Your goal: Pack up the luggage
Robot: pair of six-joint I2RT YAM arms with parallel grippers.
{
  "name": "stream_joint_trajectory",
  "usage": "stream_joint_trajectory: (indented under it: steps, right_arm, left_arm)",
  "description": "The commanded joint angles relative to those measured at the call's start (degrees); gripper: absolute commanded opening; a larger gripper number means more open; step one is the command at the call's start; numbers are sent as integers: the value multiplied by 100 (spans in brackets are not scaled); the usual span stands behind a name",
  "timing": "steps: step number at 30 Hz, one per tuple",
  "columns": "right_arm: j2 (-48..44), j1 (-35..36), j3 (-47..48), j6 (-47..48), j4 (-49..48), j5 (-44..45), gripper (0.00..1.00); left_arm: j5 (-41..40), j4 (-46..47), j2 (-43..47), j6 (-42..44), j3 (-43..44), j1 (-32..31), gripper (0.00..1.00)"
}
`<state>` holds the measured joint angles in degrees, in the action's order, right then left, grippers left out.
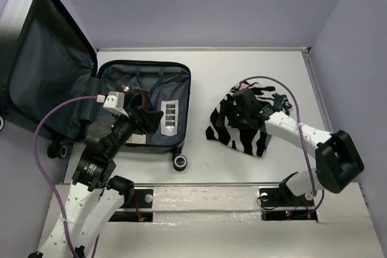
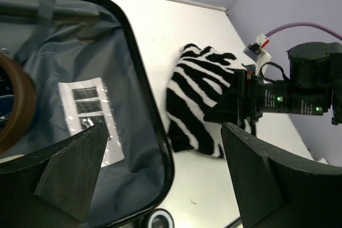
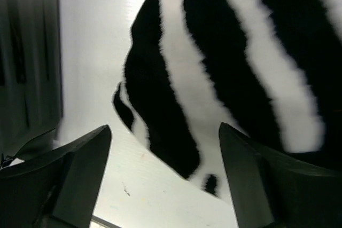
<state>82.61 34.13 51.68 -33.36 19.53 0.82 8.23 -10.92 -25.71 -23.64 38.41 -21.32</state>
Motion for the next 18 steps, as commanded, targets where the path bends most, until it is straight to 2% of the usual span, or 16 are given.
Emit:
stream_joint_trajectory:
  steps: [1, 5, 7, 8, 9, 10, 11, 12, 13, 14, 15, 17, 18]
  right_arm:
    - [-763, -187, 166, 75, 297, 594, 92]
    - [-1299, -783, 176, 260, 402, 683, 89]
    - [-1545, -1152, 44, 278, 403, 709, 79]
    - [-1816, -1528, -69, 260, 403, 753, 63]
    - [-1958, -1723, -140, 225, 411, 884, 56]
    - [-2090, -1917, -193, 208, 394, 946, 53]
    - [-2204, -2110, -246, 173, 385, 999, 54]
    - [-2336, -2495, -316, 164, 376, 929, 57]
    - [-2363, -2673, -325, 172, 350, 842, 63]
    - [-2381, -2814, -343, 172, 324, 806, 68]
    - [-2346, -3059, -386, 172, 280, 771, 79]
    - [-2293, -3315, -422, 172, 210, 535, 91]
    - [-2267, -3438, -457, 172, 157, 429, 94]
  left_arm:
    - [1127, 555, -530, -387, 517, -30, 99]
    - [1725, 941, -996, -686, 703, -231, 99]
    - [1516, 1039, -1295, -730, 773, -810, 99]
    - [1054, 1048, -1426, -721, 877, -1108, 99]
    - [736, 1030, -1680, -695, 922, -1450, 99]
    - [402, 1022, -1830, -625, 1044, -2202, 99]
    - [33, 1013, -2006, -564, 1106, -2584, 99]
    - [-675, 1004, -2182, -519, 1176, -2936, 99]
    - [-1048, 943, -2592, -510, 1247, -3505, 99]
    - [-1312, 916, -2831, -484, 1326, -3711, 99]
    - [-1646, 881, -3304, -440, 1448, -3852, 99]
    - [-1859, 846, -3772, -501, 1589, -4098, 99]
    - [-1956, 863, -3974, -519, 1625, -4169, 99]
